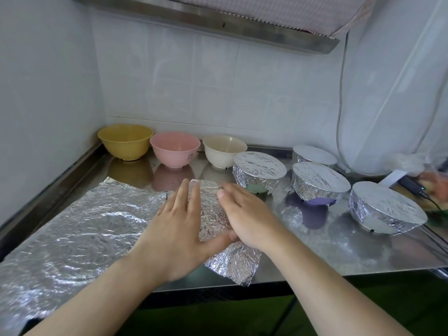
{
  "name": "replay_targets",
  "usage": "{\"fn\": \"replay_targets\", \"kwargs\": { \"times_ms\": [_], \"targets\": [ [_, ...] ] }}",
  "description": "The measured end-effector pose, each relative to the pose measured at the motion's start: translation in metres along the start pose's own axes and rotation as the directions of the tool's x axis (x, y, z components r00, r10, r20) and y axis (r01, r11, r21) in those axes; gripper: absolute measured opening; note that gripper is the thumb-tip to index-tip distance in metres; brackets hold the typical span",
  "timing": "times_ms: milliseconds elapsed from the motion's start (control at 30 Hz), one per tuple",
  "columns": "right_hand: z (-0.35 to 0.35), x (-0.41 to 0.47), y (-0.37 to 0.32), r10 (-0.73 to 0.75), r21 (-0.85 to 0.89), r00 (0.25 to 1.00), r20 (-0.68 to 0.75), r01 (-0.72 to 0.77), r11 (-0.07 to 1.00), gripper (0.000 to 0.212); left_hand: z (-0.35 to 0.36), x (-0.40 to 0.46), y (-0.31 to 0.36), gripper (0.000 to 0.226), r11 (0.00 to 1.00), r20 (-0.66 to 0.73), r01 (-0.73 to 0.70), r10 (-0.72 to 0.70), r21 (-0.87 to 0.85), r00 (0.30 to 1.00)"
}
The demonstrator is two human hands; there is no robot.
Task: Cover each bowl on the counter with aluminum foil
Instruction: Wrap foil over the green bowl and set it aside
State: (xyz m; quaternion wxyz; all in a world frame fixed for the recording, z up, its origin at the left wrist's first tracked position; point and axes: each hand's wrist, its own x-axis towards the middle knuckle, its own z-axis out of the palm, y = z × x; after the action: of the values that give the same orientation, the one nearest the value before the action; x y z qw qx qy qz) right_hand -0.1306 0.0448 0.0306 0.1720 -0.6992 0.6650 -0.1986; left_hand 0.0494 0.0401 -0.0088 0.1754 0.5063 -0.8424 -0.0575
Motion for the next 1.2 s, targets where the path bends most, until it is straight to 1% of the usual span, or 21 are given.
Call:
{"fn": "replay_targets", "kwargs": {
  "times_ms": [100,167,233,300,367,400,433,467,500,533,567,600,633,667,767,867,967,1033,1100,1167,1200],
  "targets": [
    [-0.004,0.008,-0.003,0.01,-0.018,1.0,-0.009,-0.01,1.0,0.055,-0.002,0.0,0.0,0.14,0.999,0.026,0.003,-0.004,0.032,1.0],
    [-0.003,0.012,-0.006,-0.038,-0.063,0.999,-0.001,0.038,0.997,0.057,-0.003,0.001,0.0,0.14,0.999,0.024,-0.01,0.009,0.034,1.0],
    [0.001,0.013,-0.007,-0.075,-0.111,0.997,0.022,0.077,0.991,0.054,-0.002,0.001,-0.003,0.14,0.999,0.016,-0.034,0.034,0.014,0.999],
    [0.002,0.014,-0.006,-0.065,-0.129,0.998,0.027,0.068,0.989,0.05,-0.002,0.003,-0.007,0.14,0.997,-0.005,-0.069,0.069,-0.017,0.998],
    [0.004,0.013,-0.005,-0.019,-0.126,0.999,0.032,0.023,0.992,0.048,-0.005,0.004,-0.011,0.14,0.995,-0.026,-0.077,0.076,-0.06,0.997],
    [0.005,0.012,-0.004,0.019,-0.11,1.0,0.011,-0.017,0.994,0.045,-0.008,0.005,-0.012,0.138,0.994,-0.035,-0.068,0.066,-0.084,0.997],
    [0.007,0.014,-0.001,0.051,-0.034,0.998,-0.028,-0.052,0.998,0.04,-0.011,0.005,-0.011,0.135,0.992,-0.05,-0.063,0.058,-0.109,0.997],
    [0.01,0.015,0.002,0.084,0.04,0.996,-0.04,-0.082,0.996,0.036,-0.013,0.005,-0.009,0.131,0.989,-0.075,-0.069,0.06,-0.128,0.995],
    [0.012,0.017,0.005,0.113,0.08,0.993,-0.027,-0.111,0.991,0.037,-0.013,0.004,-0.004,0.127,0.988,-0.1,-0.083,0.07,-0.134,0.992],
    [0.012,0.019,0.007,0.133,0.168,0.991,-0.016,-0.128,0.977,0.042,-0.011,0.003,0.002,0.122,0.987,-0.119,-0.095,0.08,-0.132,0.99],
    [0.01,0.019,0.007,0.121,0.161,0.993,-0.013,-0.117,0.98,0.046,-0.008,0.001,0.008,0.118,0.987,-0.126,-0.098,0.081,-0.13,0.989],
    [0.009,0.018,0.007,0.088,0.142,0.995,-0.045,-0.08,0.987,0.048,-0.004,-0.002,0.012,0.116,0.988,-0.123,-0.087,0.072,-0.124,0.99],
    [0.003,0.015,0.004,0.052,0.068,0.999,-0.006,-0.052,0.996,0.048,0.0,-0.004,0.014,0.115,0.992,-0.112,-0.07,0.058,-0.103,0.992],
    [0.0,0.013,0.003,0.036,0.065,0.999,0.01,-0.036,0.997,0.049,0.004,-0.004,0.014,0.117,0.996,-0.107,-0.054,0.046,-0.075,0.993],
    [-0.009,0.004,-0.005,0.052,0.181,0.998,0.035,-0.058,0.982,0.052,0.008,-0.002,0.006,0.127,0.998,-0.124,-0.052,0.048,-0.032,0.991],
    [-0.012,0.0,-0.004,0.051,0.168,0.998,0.032,-0.055,0.984,0.054,0.006,0.001,-0.002,0.131,0.995,-0.103,-0.094,0.09,-0.034,0.991],
    [-0.02,0.004,-0.003,0.061,0.138,0.998,-0.026,-0.057,0.989,0.055,0.0,0.002,-0.007,0.124,0.989,-0.077,-0.13,0.124,-0.077,0.989],
    [-0.022,0.011,-0.003,0.0,0.114,0.998,-0.058,0.007,0.994,0.053,-0.004,0.002,-0.005,0.116,0.987,-0.104,-0.138,0.13,-0.079,0.986],
    [-0.017,0.016,-0.003,-0.05,0.114,0.998,-0.034,0.053,0.992,0.05,-0.004,0.001,0.002,0.104,0.987,-0.155,-0.141,0.129,-0.072,0.98],
    [-0.008,0.02,0.002,-0.047,0.11,0.999,-0.006,0.048,0.993,0.048,0.002,-0.001,0.01,0.095,0.986,-0.175,-0.152,0.139,-0.062,0.975],
    [-0.003,0.021,0.004,-0.048,0.093,0.999,-0.014,0.049,0.995,0.048,0.006,-0.002,0.012,0.093,0.987,-0.176,-0.153,0.142,-0.047,0.974]
  ]
}}
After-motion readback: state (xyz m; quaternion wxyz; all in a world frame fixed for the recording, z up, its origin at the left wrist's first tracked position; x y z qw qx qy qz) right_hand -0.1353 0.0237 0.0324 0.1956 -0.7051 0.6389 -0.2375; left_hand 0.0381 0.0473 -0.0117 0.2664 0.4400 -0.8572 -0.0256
